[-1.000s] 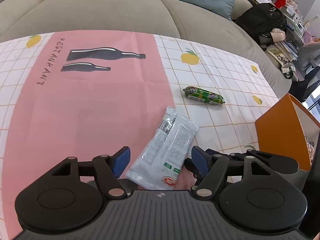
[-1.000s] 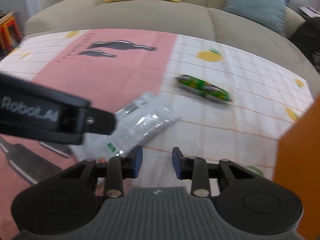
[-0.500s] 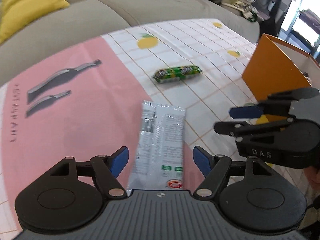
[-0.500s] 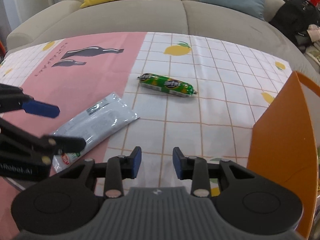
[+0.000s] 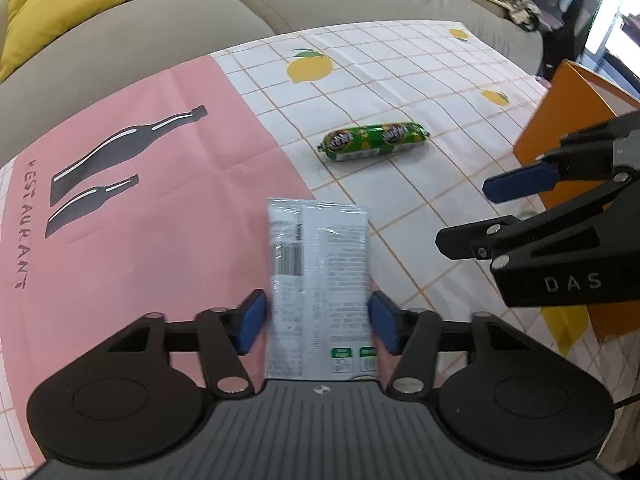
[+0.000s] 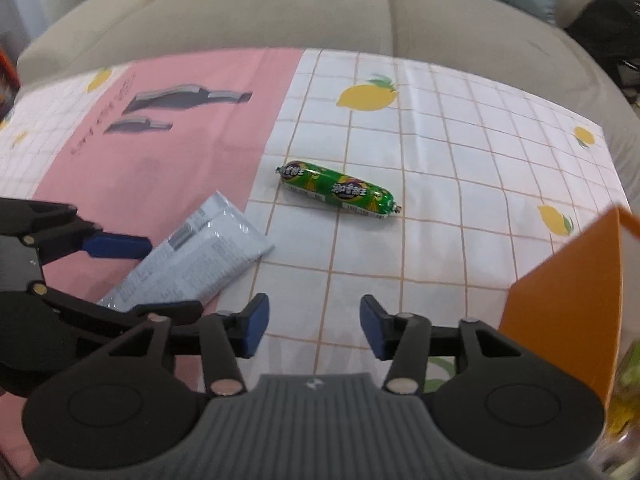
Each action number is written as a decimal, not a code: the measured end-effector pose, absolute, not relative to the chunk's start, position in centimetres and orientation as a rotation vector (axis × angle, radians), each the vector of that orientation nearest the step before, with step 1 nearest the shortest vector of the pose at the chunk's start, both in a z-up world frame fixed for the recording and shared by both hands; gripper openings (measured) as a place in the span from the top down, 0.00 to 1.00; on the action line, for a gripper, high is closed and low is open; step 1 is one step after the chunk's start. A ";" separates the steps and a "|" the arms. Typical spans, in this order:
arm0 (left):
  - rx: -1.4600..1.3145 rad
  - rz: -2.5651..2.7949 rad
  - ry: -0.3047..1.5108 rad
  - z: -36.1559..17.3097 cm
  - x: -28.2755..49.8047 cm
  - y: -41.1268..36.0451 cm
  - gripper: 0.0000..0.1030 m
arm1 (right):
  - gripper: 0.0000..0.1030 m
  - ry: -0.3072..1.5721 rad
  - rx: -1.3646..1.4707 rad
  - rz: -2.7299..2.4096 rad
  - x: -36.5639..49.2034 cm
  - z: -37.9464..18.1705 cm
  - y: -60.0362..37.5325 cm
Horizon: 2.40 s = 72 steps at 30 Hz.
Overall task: Organize snacks
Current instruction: 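Grasp the white flat pack with the left tool while the right grasps the green sausage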
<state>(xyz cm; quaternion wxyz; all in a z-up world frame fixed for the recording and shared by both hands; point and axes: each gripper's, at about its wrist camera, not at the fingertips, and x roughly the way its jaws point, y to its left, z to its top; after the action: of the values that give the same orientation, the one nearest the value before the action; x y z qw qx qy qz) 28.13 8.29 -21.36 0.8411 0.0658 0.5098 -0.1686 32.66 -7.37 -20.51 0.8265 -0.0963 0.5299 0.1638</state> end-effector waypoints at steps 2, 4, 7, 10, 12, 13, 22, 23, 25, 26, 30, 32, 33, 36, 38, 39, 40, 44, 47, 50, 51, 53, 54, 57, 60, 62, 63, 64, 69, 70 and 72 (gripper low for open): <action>0.097 -0.338 1.100 -21.2 28.7 8.6 0.45 | 0.42 1.113 -0.261 0.378 33.5 -20.2 -6.9; 0.053 -0.331 1.118 -21.2 29.1 9.1 0.47 | 0.38 1.112 -0.337 0.414 34.8 -20.1 -6.4; 0.028 -0.348 1.147 -21.1 29.3 9.9 0.47 | 0.35 1.100 -0.462 0.479 36.6 -20.4 -5.5; 0.085 -0.324 1.191 -21.1 29.3 10.3 0.47 | 0.29 1.076 -0.555 0.528 38.5 -21.0 -4.9; 0.051 -0.295 1.223 -21.0 29.7 11.0 0.47 | 0.29 1.059 -0.590 0.526 39.6 -21.3 -4.7; 0.025 -0.290 1.233 -21.0 29.8 11.3 0.47 | 0.29 1.062 -0.602 0.540 40.2 -21.6 -4.5; -0.053 -0.238 1.223 -21.0 29.9 11.7 0.27 | 0.35 1.120 -0.498 0.590 42.6 -23.4 -4.8; -0.059 -0.237 1.216 -21.1 29.9 11.7 0.24 | 0.36 1.130 -0.463 0.588 42.7 -23.5 -5.0; -0.069 -0.232 1.198 -21.2 29.9 11.6 0.21 | 0.41 1.150 -0.408 0.579 42.8 -23.5 -5.4; -0.066 -0.227 1.192 -21.2 29.8 11.4 0.21 | 0.42 1.158 -0.387 0.571 42.7 -23.5 -5.6; -0.027 -0.214 1.168 -21.4 29.5 10.9 0.21 | 0.59 1.196 -0.293 0.562 41.7 -23.3 -6.0; -0.007 -0.202 1.157 -21.4 29.2 10.8 0.23 | 0.70 1.214 -0.253 0.545 40.8 -23.1 -6.1; 0.004 -0.193 1.151 -21.5 29.1 10.6 0.24 | 0.80 1.225 -0.230 0.536 40.4 -23.1 -6.2; 0.037 -0.178 1.137 -21.5 28.7 10.2 0.27 | 0.80 1.260 -0.127 0.492 38.9 -23.0 -6.9; 0.065 -0.169 1.125 -21.6 28.4 10.0 0.32 | 0.80 1.264 -0.080 0.476 37.6 -23.0 -7.2; 0.074 -0.167 1.118 -21.6 28.2 9.9 0.33 | 0.79 1.259 -0.071 0.470 37.0 -22.9 -7.3; 0.084 -0.166 1.110 -21.7 28.0 9.8 0.33 | 0.78 1.248 -0.071 0.465 36.5 -22.9 -7.2; 0.087 -0.150 1.090 -21.7 27.5 9.6 0.32 | 0.72 1.183 -0.078 0.432 35.4 -22.9 -6.9; 0.087 -0.145 1.094 -21.7 27.3 9.6 0.31 | 0.70 1.158 -0.076 0.428 35.6 -22.9 -6.5; 0.080 -0.138 1.096 -21.7 27.1 9.7 0.31 | 0.66 1.133 -0.059 0.421 35.9 -23.0 -6.3; 0.077 -0.134 1.097 -21.7 27.0 9.7 0.31 | 0.66 1.128 -0.053 0.418 36.0 -23.0 -6.3; 0.073 -0.129 1.096 -21.7 26.7 9.7 0.34 | 0.66 1.122 -0.050 0.410 35.9 -23.0 -6.2; 0.065 -0.128 1.094 -21.7 26.6 9.7 0.37 | 0.69 1.118 -0.056 0.404 35.7 -23.0 -6.2; 0.050 -0.112 1.093 -21.6 26.1 9.7 0.41 | 0.78 1.114 -0.054 0.391 34.8 -22.9 -6.2; -0.021 -0.103 1.077 -21.5 25.5 10.2 0.44 | 0.78 1.099 -0.011 0.372 33.1 -22.9 -6.8; -0.081 -0.094 1.070 -21.5 24.9 10.6 0.45 | 0.79 1.093 0.005 0.347 31.7 -22.9 -7.1; -0.107 -0.088 1.067 -21.5 24.5 10.8 0.46 | 0.79 1.094 0.011 0.339 30.9 -22.9 -7.2; -0.129 -0.081 1.065 -21.4 24.1 10.9 0.46 | 0.79 1.094 0.019 0.329 30.1 -22.8 -7.3; -0.275 -0.060 1.076 -21.3 22.1 11.4 0.47 | 0.80 1.098 0.078 0.305 26.0 -22.6 -8.4; -0.293 -0.058 1.078 -21.2 21.7 11.4 0.47 | 0.80 1.096 0.095 0.305 25.3 -22.4 -8.7; -0.324 -0.055 1.083 -21.0 20.8 11.5 0.47 | 0.80 1.090 0.121 0.308 24.1 -21.9 -9.2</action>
<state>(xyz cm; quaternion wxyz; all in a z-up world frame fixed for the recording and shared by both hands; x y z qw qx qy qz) 20.81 11.46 -20.97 0.8440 -0.1534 0.5132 -0.0259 24.14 -9.23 -21.94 0.8422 0.0574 0.5159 0.1456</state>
